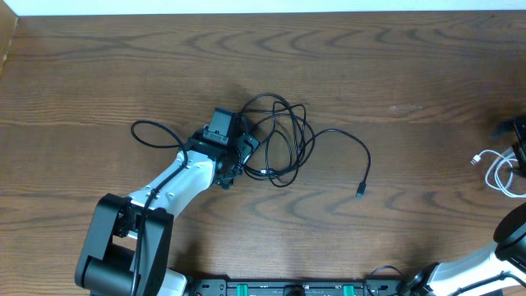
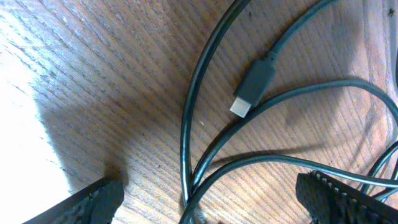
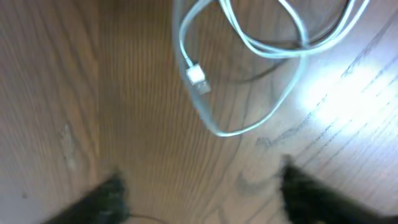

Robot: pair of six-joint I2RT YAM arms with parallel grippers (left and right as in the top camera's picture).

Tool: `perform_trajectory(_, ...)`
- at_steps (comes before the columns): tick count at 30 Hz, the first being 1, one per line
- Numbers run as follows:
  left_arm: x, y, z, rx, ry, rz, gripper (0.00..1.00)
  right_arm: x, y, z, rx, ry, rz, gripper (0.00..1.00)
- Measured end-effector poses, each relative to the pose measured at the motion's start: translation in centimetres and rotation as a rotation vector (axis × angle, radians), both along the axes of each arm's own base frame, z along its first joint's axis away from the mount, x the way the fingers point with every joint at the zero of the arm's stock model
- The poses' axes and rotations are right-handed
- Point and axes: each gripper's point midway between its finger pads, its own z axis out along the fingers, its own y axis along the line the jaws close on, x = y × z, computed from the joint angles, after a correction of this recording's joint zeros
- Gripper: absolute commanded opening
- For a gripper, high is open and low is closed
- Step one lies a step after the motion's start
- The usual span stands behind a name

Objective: Untangle cables

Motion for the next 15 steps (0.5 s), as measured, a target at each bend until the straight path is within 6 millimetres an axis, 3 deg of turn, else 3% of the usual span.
perform_trajectory(4,0.0,0.0,0.0,0.0,0.0,0.0,0.95,-0.07,0.24,0.01,0.013,0.001,-0.003,0.77)
perform_trajectory(15,0.0,0.0,0.0,0.0,0.0,0.0,0.95,-0.57,0.52,-0.45,-0.023,0.058,0.006,0.8)
